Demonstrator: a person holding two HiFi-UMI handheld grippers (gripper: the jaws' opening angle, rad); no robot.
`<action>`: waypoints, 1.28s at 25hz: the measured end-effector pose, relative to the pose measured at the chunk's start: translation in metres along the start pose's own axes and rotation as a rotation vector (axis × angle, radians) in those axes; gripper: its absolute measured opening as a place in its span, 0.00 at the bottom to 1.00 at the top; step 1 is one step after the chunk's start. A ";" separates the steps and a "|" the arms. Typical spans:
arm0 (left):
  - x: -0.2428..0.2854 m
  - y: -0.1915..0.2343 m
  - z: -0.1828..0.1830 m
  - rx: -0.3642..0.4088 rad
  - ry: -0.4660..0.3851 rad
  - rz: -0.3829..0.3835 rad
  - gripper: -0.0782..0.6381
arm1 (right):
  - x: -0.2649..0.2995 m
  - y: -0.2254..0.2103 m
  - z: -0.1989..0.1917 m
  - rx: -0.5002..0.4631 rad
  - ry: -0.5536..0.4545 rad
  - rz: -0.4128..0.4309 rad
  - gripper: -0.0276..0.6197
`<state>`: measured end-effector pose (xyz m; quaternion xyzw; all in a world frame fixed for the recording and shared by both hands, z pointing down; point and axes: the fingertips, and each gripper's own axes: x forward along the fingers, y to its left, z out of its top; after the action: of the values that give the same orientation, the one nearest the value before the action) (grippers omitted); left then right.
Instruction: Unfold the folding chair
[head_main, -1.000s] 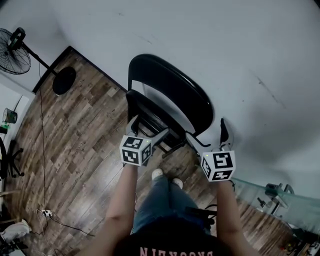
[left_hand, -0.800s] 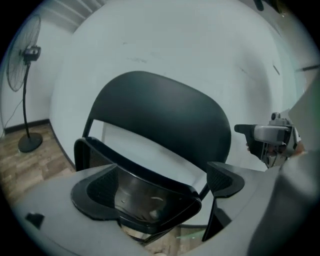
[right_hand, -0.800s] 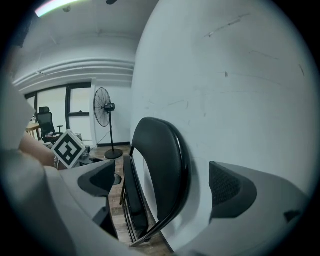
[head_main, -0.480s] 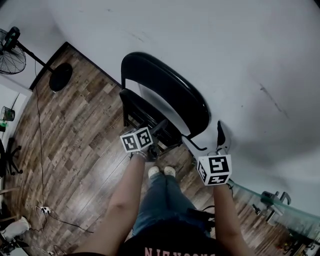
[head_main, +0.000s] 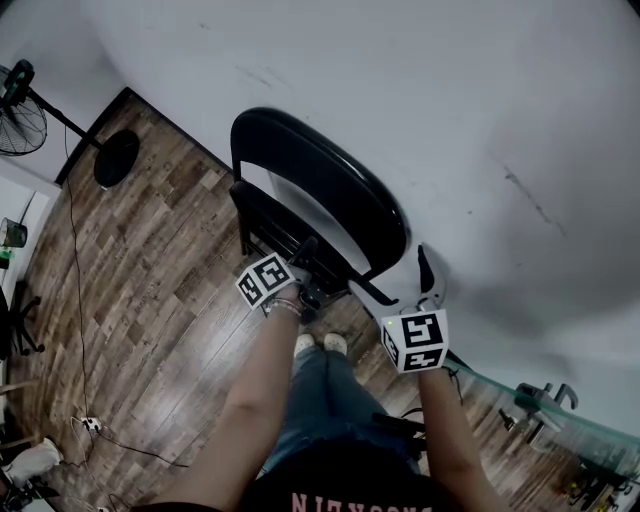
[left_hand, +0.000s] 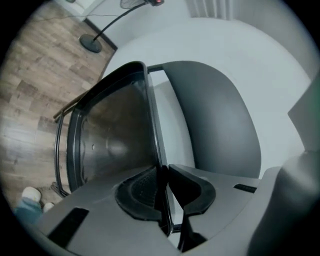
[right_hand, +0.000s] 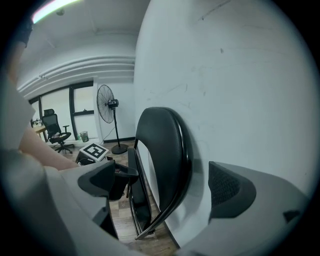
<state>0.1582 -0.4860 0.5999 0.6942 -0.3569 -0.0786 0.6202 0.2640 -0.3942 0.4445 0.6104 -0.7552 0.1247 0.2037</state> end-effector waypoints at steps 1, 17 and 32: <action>-0.001 0.001 0.000 -0.029 -0.006 -0.009 0.18 | 0.001 -0.001 -0.001 0.005 0.004 -0.004 0.92; -0.015 0.005 -0.001 -0.021 -0.008 0.025 0.18 | 0.032 -0.029 -0.001 0.036 0.062 0.015 0.51; -0.083 0.029 -0.006 0.006 -0.033 0.049 0.23 | 0.043 -0.021 0.016 -0.008 0.076 0.074 0.48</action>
<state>0.0886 -0.4309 0.6004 0.6857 -0.3843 -0.0736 0.6137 0.2742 -0.4435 0.4491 0.5761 -0.7695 0.1522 0.2299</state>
